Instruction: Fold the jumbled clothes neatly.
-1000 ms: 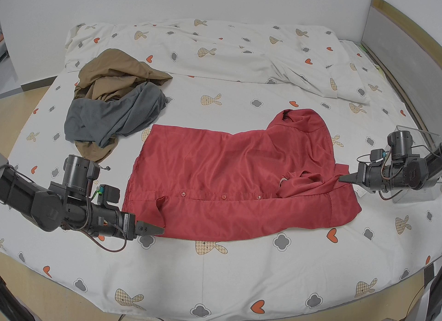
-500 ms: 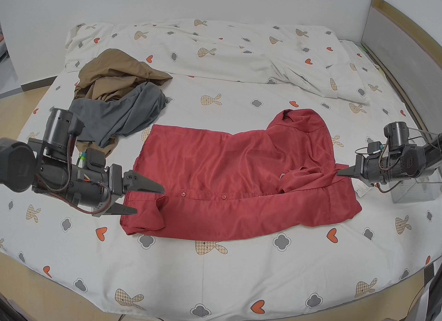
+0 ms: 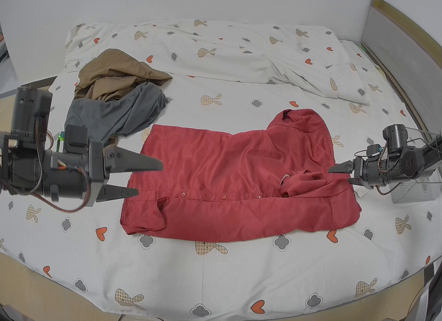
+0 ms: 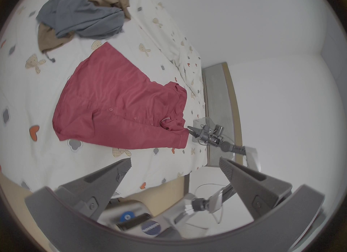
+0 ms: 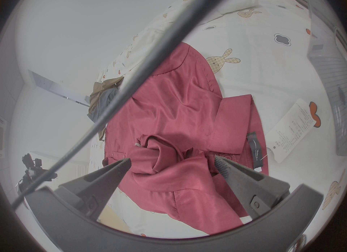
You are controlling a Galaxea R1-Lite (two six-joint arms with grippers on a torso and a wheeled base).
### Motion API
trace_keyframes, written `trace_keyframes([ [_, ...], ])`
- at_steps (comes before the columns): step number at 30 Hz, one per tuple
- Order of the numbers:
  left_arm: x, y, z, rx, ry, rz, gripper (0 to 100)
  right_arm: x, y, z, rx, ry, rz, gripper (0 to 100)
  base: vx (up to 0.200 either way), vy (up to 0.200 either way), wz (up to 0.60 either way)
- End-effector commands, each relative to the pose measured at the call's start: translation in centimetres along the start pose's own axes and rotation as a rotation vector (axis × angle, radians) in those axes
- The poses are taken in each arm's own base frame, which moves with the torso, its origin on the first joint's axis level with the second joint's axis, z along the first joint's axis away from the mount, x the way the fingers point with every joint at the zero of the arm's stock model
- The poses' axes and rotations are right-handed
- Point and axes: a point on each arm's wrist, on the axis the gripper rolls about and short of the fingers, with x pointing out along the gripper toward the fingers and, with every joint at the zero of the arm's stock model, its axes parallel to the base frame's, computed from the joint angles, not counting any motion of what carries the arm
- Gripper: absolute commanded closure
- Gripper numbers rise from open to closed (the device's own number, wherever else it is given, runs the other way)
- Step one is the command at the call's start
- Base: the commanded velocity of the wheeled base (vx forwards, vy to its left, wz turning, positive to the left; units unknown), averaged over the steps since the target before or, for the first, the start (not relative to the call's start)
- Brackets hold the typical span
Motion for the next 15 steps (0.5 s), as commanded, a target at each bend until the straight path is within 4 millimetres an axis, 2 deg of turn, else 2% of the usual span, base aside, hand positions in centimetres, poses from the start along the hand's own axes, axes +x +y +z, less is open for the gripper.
trace_keyframes([
  [1, 2.5, 2.3, -3.5, 0.179, 0.000, 0.019, 0, -3.8, 0.2, 1.2, -0.008, -0.095, -0.012, 0, 0.000, 0.000, 0.00],
  [4, 2.5, 1.8, -3.2, 0.112, -0.015, -0.042, 0, -4.8, 0.4, 1.3, -0.010, -0.117, -0.015, 0, 0.000, 0.000, 0.00],
  [7, 2.8, 2.5, -2.7, 0.079, 0.043, -0.115, 0, -5.6, 0.9, 0.7, -0.012, -0.123, -0.015, 0, 0.000, 0.000, 0.00],
  [8, 3.3, 4.6, -2.0, 0.066, 0.076, -0.126, 0, -6.5, 1.5, -0.1, -0.012, -0.122, -0.010, 0, 0.000, 0.000, 0.00],
  [9, 3.5, 5.1, -1.9, 0.069, 0.084, -0.129, 0, -6.7, 1.7, -0.3, -0.014, -0.123, -0.009, 0, 0.000, 0.000, 0.00],
  [10, 4.2, 7.0, -1.6, 0.084, 0.116, -0.139, 0, -7.5, 2.3, -1.2, -0.017, -0.118, 0.001, 0, 0.000, 0.000, 0.00],
  [12, 4.3, 7.3, -1.6, 0.083, 0.119, -0.140, 0, -7.6, 2.4, -1.3, -0.019, -0.120, 0.003, 0, 0.000, 0.000, 0.00],
  [13, 5.8, 11.1, -0.8, 0.114, 0.149, -0.131, 0, -8.9, 3.4, -2.5, -0.038, -0.126, 0.043, 0, 0.000, 0.000, 0.00],
  [15, 7.2, 13.4, -0.6, 0.141, 0.170, -0.104, 0, -9.6, 4.0, -3.0, -0.060, -0.138, 0.077, 0, 0.000, 0.000, 0.00],
])
